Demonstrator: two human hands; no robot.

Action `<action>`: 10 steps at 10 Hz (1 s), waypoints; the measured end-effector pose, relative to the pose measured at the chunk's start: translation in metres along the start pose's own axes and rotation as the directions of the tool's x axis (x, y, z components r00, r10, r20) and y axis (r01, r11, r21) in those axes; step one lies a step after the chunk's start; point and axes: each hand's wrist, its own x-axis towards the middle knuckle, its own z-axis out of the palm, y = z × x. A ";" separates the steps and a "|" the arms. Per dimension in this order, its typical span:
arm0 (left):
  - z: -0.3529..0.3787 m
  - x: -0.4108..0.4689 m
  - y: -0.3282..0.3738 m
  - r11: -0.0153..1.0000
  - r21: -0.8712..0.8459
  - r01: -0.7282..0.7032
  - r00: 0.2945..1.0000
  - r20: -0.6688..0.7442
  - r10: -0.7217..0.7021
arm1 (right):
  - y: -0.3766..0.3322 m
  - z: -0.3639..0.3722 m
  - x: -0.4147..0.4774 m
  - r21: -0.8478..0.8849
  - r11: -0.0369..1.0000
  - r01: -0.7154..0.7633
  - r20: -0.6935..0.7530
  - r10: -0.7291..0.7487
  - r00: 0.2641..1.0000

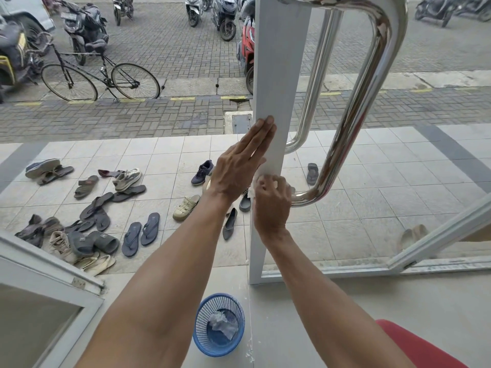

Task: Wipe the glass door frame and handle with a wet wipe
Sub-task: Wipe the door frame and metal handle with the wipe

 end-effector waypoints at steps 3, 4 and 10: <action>0.002 -0.002 -0.006 0.999 -0.009 -0.031 0.999 0.014 0.031 | 0.046 0.011 -0.041 -0.202 0.746 0.634 0.093 -0.630 0.771; 0.003 -0.002 -0.005 0.999 -0.021 -0.030 1.000 -0.001 0.030 | 0.050 -0.001 -0.079 0.197 0.776 0.600 0.096 -0.624 0.776; -0.002 -0.001 -0.008 0.997 -0.052 -0.051 0.998 0.042 0.053 | 0.068 0.023 -0.016 0.181 -0.835 -0.519 0.853 -0.129 0.505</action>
